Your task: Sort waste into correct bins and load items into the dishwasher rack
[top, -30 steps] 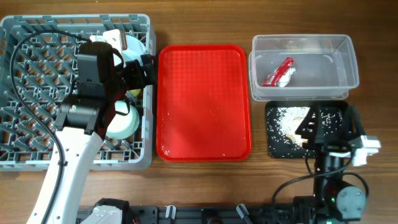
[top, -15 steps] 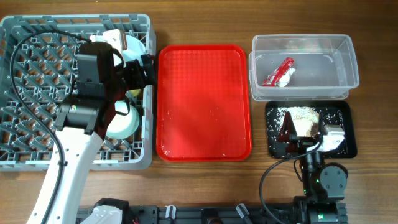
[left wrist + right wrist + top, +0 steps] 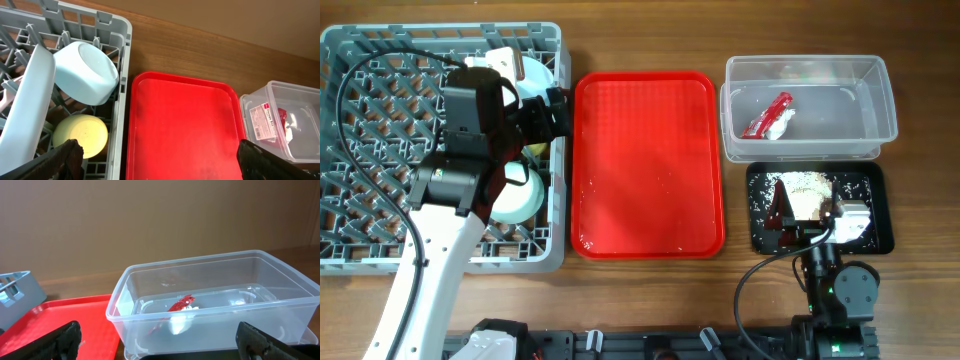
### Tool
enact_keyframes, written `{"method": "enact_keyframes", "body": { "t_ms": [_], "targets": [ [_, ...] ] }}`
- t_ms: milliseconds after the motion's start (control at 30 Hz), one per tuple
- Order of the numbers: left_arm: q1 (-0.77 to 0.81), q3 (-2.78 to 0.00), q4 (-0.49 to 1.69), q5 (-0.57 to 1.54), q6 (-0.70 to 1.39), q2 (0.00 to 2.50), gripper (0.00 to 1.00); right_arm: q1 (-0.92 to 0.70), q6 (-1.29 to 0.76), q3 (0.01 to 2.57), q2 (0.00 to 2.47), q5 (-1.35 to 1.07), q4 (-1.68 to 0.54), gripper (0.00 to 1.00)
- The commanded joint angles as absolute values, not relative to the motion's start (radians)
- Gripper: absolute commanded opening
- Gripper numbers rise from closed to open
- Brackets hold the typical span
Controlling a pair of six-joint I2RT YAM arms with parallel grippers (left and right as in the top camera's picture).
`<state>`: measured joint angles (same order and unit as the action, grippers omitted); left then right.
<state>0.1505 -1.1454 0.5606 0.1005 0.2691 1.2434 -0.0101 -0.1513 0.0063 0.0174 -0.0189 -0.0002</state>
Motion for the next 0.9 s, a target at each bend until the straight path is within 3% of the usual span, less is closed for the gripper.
{"method": "enact_keyframes", "body": {
  "t_ms": [0,300,467,667,867],
  "targets": [
    [0.154,-1.15,0.559,0.088,0.278,1.24,1.0,-0.005,-0.133,0.005,0.018,-0.031,0.004,1.0],
    [0.154,-1.149,0.563,0.088,0.278,1.235,1.0,-0.005,-0.133,0.005,0.018,-0.031,0.004,1.0],
    [0.152,-1.149,0.626,0.088,0.277,1.106,1.0,-0.005,-0.133,0.005,0.018,-0.031,0.004,1.0],
    [0.152,-1.093,0.651,0.088,0.278,0.76,1.0,-0.005,-0.133,0.005,0.018,-0.031,0.004,1.0],
    [0.111,-0.847,0.651,0.104,0.278,0.319,1.0,-0.005,-0.133,0.005,0.018,-0.031,0.004,1.0]
  ]
}}
